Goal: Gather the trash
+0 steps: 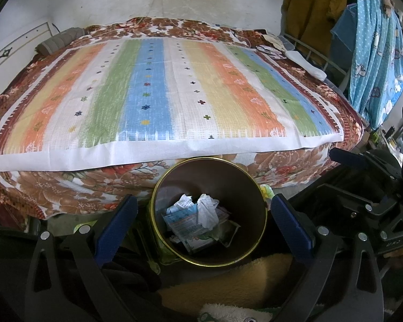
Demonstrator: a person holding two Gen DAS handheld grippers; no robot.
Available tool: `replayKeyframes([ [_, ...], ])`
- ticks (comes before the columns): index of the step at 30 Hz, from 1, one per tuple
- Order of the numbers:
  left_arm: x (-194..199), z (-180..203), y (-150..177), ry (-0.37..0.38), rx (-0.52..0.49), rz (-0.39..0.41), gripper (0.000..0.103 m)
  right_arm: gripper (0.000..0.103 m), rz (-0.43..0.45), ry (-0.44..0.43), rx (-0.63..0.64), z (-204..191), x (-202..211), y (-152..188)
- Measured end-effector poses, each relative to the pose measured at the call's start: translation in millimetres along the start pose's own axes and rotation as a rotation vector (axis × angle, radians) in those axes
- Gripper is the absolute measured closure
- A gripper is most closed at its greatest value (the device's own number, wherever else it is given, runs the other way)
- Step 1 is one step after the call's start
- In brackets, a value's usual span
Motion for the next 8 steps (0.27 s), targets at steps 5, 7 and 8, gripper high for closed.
replayKeyframes([
  [5,-0.5,3.7,-0.1,-0.003,0.005,-0.01,0.006,0.009,0.0,0.0,0.002,0.1,0.1,-0.1],
  [7,-0.7,4.7,0.7,-0.004,0.003,-0.011,0.006,0.009,0.0,0.0,0.0,-0.1,-0.1,0.1],
  [8,-0.6,4.2,0.3,-0.004,0.003,-0.01,0.006,0.009,0.0,-0.001,0.001,0.1,0.0,-0.1],
])
Point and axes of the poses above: each gripper's, at about its wrist camera, not at the fingertips, and x roughly against the way its jaws point, z to its right, y to its underside, the point moved 6 cm from there along -x, roughly the way its jaws point, and after that the axes turned 4 degrees about -x, right-handed, at the moved point
